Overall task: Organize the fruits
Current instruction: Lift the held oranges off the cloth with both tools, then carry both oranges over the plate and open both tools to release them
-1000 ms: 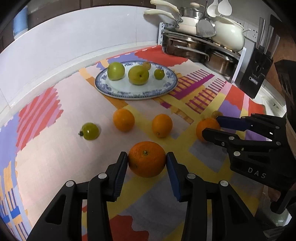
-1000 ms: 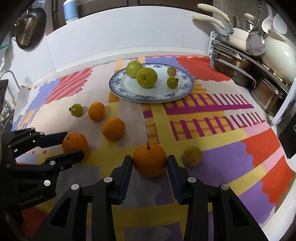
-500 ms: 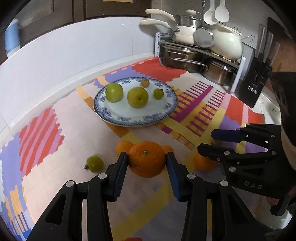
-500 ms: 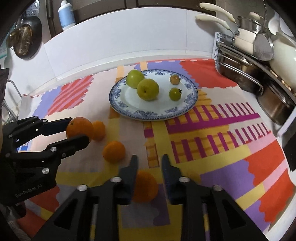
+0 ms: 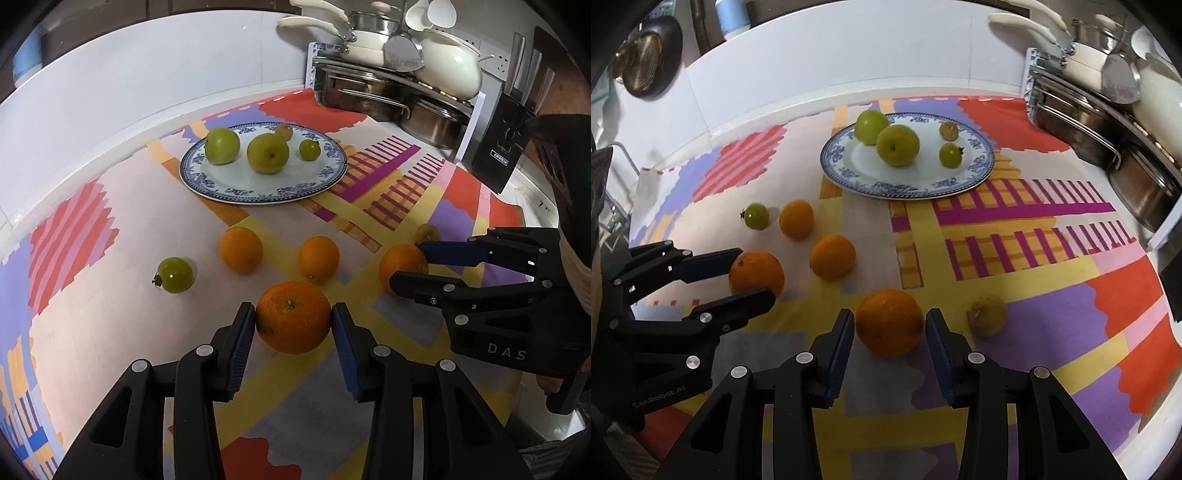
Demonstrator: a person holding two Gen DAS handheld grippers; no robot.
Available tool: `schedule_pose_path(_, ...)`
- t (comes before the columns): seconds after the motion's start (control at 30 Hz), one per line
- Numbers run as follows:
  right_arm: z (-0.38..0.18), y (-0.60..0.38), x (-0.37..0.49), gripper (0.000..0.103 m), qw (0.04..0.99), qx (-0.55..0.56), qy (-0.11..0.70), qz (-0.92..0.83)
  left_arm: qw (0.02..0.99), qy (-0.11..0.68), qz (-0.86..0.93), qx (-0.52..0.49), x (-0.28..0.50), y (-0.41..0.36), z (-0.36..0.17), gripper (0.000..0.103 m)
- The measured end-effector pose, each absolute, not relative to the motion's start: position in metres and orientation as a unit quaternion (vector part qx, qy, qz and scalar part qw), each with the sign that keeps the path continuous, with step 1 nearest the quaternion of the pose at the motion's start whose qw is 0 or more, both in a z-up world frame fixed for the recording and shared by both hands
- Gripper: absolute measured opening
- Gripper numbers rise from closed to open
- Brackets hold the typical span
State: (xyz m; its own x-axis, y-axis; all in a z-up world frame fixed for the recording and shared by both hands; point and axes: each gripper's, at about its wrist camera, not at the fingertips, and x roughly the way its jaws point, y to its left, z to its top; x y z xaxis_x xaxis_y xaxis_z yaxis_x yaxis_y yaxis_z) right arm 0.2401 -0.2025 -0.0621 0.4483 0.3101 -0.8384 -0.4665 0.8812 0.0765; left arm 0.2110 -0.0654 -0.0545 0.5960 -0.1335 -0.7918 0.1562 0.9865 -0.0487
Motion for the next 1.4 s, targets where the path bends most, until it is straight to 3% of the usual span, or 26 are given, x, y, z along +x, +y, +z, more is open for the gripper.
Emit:
schedule_pose_path(0.57, -0.068, -0.196, 0.248, 0.041, 0.834, -0.096, 0.482, 0.252, 0.894, 0.443, -0.06, -0.005, 0.214, -0.061, -0.059, 0.043)
schedule_pose_path(0.97, -0.043, -0.196, 0.249, 0.041, 0.85, -0.083, 0.45, 0.259, 0.908, 0.411, -0.076, 0.007, 0.222, -0.062, -0.027, 0.043)
schedule_pose_path(1.4, -0.012, -0.181, 0.32, 0.041, 0.863, -0.084, 0.427, 0.257, 0.916, 0.392, -0.071, 0.038, 0.301, -0.045, -0.003, 0.043)
